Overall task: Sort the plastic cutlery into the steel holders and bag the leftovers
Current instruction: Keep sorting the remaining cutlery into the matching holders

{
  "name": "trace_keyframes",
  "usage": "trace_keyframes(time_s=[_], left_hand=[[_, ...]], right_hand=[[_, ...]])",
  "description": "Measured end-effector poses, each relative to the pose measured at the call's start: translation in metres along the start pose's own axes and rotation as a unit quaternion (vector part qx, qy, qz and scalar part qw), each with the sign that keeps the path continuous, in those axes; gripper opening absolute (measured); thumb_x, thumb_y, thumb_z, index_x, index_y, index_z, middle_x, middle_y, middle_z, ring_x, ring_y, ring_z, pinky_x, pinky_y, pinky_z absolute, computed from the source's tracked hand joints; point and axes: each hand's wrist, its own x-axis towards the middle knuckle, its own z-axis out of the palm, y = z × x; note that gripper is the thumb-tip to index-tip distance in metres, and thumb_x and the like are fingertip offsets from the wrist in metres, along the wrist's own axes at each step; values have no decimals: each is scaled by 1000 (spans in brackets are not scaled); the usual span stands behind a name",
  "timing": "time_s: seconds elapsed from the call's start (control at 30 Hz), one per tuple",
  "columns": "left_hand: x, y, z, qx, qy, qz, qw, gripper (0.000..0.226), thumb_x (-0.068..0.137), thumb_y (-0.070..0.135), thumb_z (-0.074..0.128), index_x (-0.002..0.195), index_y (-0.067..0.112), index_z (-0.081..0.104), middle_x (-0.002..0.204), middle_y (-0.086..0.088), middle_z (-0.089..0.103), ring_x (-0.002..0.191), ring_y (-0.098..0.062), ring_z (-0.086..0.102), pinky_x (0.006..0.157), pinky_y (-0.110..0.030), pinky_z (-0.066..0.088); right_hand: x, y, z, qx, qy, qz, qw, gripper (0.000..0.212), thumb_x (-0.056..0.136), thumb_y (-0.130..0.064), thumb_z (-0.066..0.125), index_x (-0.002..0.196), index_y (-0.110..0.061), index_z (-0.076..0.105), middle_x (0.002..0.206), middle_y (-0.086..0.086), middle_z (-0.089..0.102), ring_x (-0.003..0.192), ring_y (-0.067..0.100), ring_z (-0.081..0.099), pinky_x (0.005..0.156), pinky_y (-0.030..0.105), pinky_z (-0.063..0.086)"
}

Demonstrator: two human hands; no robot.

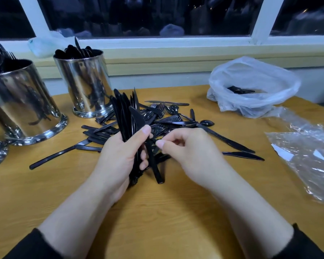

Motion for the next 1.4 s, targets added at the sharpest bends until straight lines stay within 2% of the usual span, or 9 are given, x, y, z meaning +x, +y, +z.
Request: trace_keyframes(time_s=[0.1,0.2,0.27,0.37,0.57,0.7,0.9,1.17,1.4], left_hand=[[0,1,-3,14,-4,-11,1000,26,97,39,65,89,14,67,71,-6,53,61,-21,48,58,-32,41],[0,0,-2,0,-20,-12,1000,26,99,36,63,87,14,66,81,-6,62,76,-24,61,72,-39,52],[-1,0,-2,-20,-40,-14,999,26,101,34,60,90,11,63,78,-8,62,74,-27,64,75,-42,55],[-2,-1,-1,-8,-52,-9,999,25,100,36,60,97,11,58,70,-7,52,58,-24,53,64,-41,52],[-1,-6,0,33,-80,-1,996,20,99,25,65,94,10,53,75,-5,49,58,-22,46,58,-36,47],[-2,-7,3,33,-96,-24,995,20,100,28,63,104,11,54,72,-4,51,55,-22,47,55,-35,49],[0,-7,1,30,-89,-28,995,21,100,29,64,105,11,54,71,-3,49,54,-20,44,53,-34,46],[0,-7,-3,19,-102,-31,994,7,101,19,64,102,13,65,74,-3,50,57,-18,45,55,-34,42],[-3,-8,2,35,-110,-32,993,12,99,13,64,108,7,68,75,-4,52,59,-17,46,56,-31,42]], right_hand=[[4,14,-23,-149,26,7,988,13,97,-41,63,90,-33,71,71,-16,60,64,0,53,54,19,34],[6,31,-46,-250,21,20,968,14,98,-32,63,109,-33,71,104,-14,60,93,8,55,71,25,38],[5,39,-59,-286,0,48,957,20,98,-29,63,117,-31,70,113,-10,59,96,8,50,77,26,37],[3,45,-70,-305,-32,83,948,21,98,-25,63,117,-30,70,109,-10,64,88,5,49,72,22,37],[8,46,-64,-295,-70,90,948,12,96,-27,66,97,-39,68,95,-18,59,94,6,56,88,30,47],[8,47,-58,-315,-111,43,942,10,99,-33,61,95,-41,60,106,-20,51,108,7,45,102,41,37],[8,44,-49,-317,-145,-6,937,11,100,-31,59,97,-41,58,106,-19,51,111,4,43,95,34,28],[5,46,-76,-305,-121,31,944,18,93,-37,70,109,-43,63,112,-20,54,110,5,47,103,40,38],[1,60,-96,-286,-123,77,947,24,93,-29,71,87,-51,62,109,-22,57,100,4,54,98,36,42]])
